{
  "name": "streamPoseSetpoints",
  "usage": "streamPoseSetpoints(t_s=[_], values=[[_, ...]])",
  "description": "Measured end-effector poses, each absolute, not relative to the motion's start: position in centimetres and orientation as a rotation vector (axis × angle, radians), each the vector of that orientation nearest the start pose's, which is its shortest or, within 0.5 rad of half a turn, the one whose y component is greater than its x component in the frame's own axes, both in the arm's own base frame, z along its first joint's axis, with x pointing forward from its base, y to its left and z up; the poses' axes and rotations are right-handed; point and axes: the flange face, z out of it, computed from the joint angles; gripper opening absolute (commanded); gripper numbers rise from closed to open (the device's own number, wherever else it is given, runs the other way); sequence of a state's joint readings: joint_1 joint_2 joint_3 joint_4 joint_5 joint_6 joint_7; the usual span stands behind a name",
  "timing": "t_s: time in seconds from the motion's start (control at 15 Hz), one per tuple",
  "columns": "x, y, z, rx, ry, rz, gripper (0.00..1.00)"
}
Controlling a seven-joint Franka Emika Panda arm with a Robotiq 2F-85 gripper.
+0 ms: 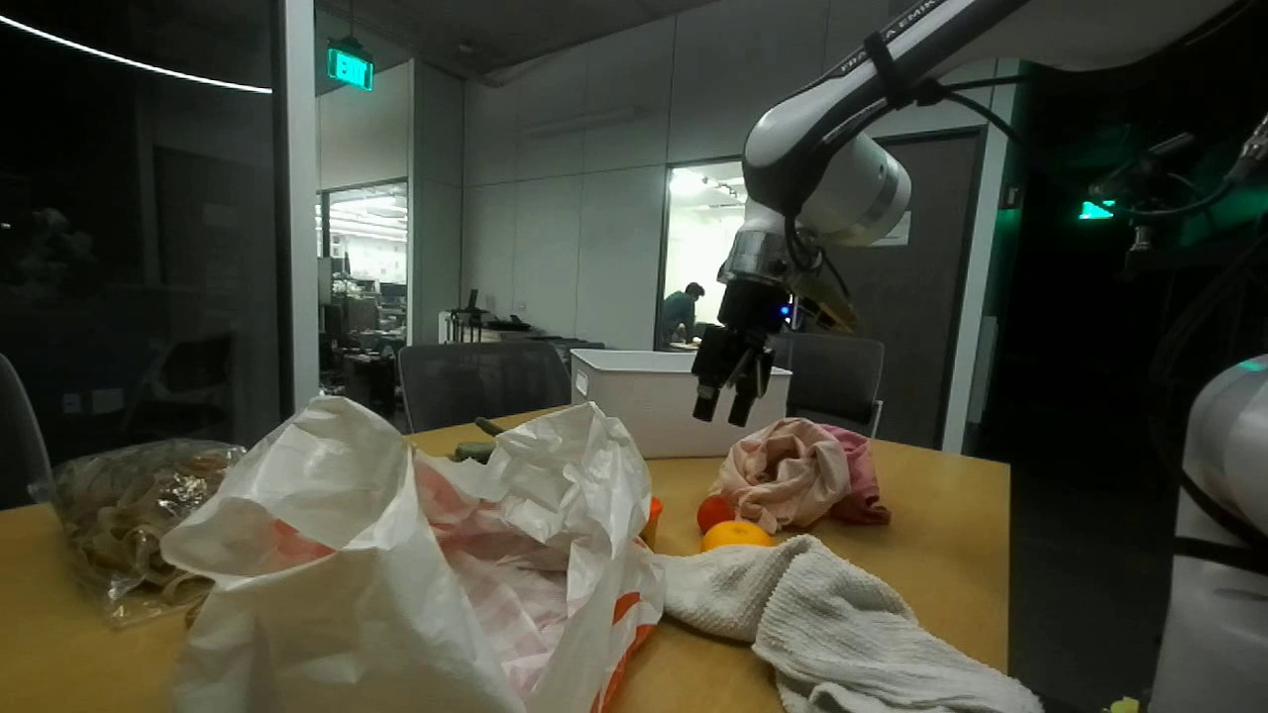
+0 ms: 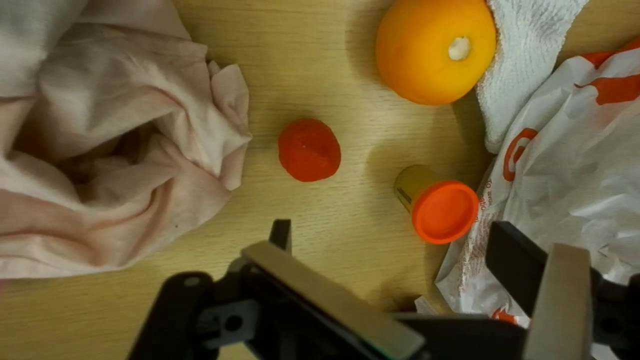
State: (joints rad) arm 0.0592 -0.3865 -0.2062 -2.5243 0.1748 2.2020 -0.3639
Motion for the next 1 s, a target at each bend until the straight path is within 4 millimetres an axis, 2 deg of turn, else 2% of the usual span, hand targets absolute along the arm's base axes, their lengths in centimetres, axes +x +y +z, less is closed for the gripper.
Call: streamPoseSetpoints(t_s=[0.33, 0.67, 0.87, 1.0], values=[[41.6, -6.8, 40.9, -2.953, -0.13, -0.143, 1.0], [40.8, -11.1, 40.7, -3.05, 0.07, -0.173, 1.0], [39.6, -13.1, 39.5, -3.078, 0.197, -0.13, 1.0], [38.9, -13.6, 38.2, -3.092, 0.236, -0.093, 1.0]])
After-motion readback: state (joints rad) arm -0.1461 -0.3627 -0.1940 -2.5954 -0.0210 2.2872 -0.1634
